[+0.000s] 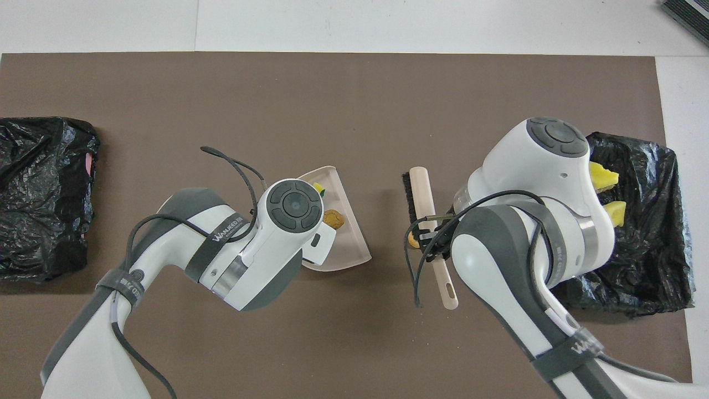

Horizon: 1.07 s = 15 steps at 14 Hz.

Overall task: Sweep and dump trash in bin
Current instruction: 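Lift and reposition the brush behind the trash with the right gripper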

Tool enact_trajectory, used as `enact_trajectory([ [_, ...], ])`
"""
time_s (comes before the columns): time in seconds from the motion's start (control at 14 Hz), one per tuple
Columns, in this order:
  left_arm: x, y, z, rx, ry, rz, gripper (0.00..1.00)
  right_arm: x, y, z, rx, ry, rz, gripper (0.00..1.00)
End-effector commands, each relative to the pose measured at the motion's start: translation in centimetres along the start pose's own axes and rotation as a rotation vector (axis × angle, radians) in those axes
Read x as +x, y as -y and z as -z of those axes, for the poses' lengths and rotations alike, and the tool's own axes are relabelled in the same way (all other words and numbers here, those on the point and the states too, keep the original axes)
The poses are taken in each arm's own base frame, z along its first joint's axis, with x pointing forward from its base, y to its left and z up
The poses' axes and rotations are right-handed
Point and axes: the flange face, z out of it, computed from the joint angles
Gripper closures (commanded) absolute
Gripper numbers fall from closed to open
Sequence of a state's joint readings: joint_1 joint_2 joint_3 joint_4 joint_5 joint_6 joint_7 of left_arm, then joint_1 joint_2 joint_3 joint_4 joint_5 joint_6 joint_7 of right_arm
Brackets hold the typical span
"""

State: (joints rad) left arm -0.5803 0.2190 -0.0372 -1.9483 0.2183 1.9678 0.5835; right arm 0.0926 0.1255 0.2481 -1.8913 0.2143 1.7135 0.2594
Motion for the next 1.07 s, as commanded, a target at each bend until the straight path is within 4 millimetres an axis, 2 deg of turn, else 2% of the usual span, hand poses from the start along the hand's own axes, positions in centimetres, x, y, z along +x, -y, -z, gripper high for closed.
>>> enact_trajectory([
  [0.0,-0.6,-1.1,-0.1,0.015,0.010,-0.056,1.00,-2.4,-1.0,-2.0,-0.087,-0.007,-0.150,1.00],
  [0.21,-0.2,-1.9,0.3,0.053,0.031,-0.089,1.00,-5.7,-2.9,-6.6,-0.103,-0.067,-0.241,1.00],
  [0.29,-0.3,-1.9,0.3,0.062,0.036,-0.095,1.00,-5.9,-3.4,-8.2,-0.105,-0.076,-0.241,1.00],
  [0.43,-0.4,-2.3,0.1,0.060,0.040,-0.099,1.00,-4.9,-3.6,-10.5,-0.094,-0.101,-0.193,1.00],
  [0.72,-0.4,-2.6,-0.1,0.062,0.036,-0.103,1.00,-4.5,0.8,-10.5,-0.071,-0.109,-0.067,1.00],
  [0.79,-0.4,-2.6,-0.1,0.062,0.036,-0.103,1.00,-3.9,2.0,-10.8,-0.038,-0.084,-0.025,1.00],
  [1.0,-0.4,-2.4,-0.1,0.065,0.030,-0.102,1.00,-4.0,5.4,-11.0,0.065,-0.061,0.023,1.00],
])
